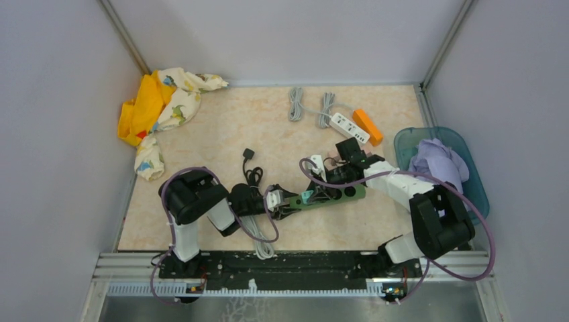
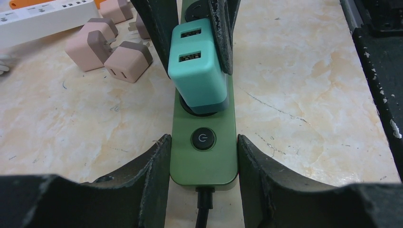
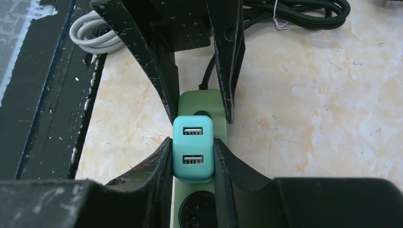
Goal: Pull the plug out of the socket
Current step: Remove the plug from the socket.
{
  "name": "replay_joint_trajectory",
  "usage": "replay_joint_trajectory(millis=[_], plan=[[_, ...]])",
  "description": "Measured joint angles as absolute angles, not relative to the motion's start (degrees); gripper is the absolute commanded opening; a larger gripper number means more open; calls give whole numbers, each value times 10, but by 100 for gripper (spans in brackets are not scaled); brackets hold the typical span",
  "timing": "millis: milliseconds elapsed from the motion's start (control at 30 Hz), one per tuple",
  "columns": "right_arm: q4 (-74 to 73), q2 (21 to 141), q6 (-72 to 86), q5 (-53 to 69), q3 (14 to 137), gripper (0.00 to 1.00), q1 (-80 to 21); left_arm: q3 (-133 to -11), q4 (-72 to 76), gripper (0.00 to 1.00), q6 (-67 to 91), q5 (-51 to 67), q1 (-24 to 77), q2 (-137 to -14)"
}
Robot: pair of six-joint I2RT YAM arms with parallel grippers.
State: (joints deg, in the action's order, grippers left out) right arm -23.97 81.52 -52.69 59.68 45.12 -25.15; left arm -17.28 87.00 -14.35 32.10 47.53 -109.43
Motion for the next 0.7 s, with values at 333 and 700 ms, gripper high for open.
replay_joint_trajectory(millis=[333,700], plan=[[-239,815,-527,597,451,0,-251,-173,870,0,-143,321,475,-1094],[-182,815,-453,583,439,0,-257,-172,870,0,-143,320,475,-1094]])
